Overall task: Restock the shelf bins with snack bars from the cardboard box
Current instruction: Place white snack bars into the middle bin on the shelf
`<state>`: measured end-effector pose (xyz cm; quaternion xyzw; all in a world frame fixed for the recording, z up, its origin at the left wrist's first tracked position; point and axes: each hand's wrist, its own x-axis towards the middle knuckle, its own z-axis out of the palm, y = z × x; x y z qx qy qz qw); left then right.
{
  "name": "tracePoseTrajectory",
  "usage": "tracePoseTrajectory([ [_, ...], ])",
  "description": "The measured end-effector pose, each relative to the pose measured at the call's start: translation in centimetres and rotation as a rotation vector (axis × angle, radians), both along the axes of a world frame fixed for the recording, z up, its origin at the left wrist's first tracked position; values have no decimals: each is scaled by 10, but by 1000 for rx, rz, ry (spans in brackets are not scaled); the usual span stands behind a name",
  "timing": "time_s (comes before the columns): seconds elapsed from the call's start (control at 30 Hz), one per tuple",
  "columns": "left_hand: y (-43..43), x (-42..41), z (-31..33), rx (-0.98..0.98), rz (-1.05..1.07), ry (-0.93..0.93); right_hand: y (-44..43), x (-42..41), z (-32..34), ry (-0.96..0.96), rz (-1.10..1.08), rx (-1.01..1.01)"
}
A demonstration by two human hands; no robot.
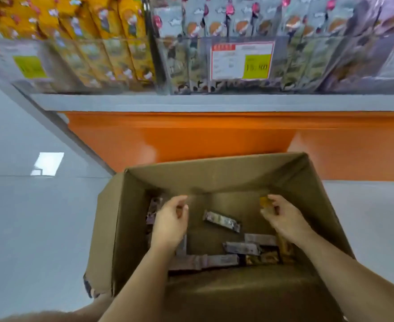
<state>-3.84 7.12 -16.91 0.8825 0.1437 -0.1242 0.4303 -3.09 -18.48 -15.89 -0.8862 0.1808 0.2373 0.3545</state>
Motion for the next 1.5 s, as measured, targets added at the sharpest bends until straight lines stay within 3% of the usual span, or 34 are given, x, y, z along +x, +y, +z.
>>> tracePoseTrajectory([
  [0.13, 7, 8, -41, 113, 21, 205, -13, 4, -36, 240, -49, 17],
  [0.27, 10, 16, -58, 195, -25, 357, -9, 19, -55, 277, -55, -63],
  [0.43, 16, 12, -70, 146, -62, 259, -11, 20, -70, 245, -72, -17],
  [0.57, 21, -11, -75, 103, -5, 98, -13, 15, -66, 192, -126, 165],
  [0.67, 20, -19, -74, 129, 34, 59, 11, 13, -66, 50, 41, 124],
  [0.77, 19, -19, -78, 70, -80, 230, 39, 12, -68, -2, 261, 88],
  [0.97, 19, -27, -85, 105, -211, 529, 45, -5, -84, 298, 630, -116],
  [1.1, 17, -32, -91, 88, -201, 627, 47, -15, -89, 337, 762, -230],
  [1.23, 15, -29, -97, 92, -171, 689, 50, -12, -96, 288, 702, -166],
  [1.4, 8, -26, -94, 226, -217, 764, 54, -10, -101, 231, 403, 51],
  [1.5, 11, -24, -90, 134, -202, 791, 56, -9, -98, 253, 263, 197],
])
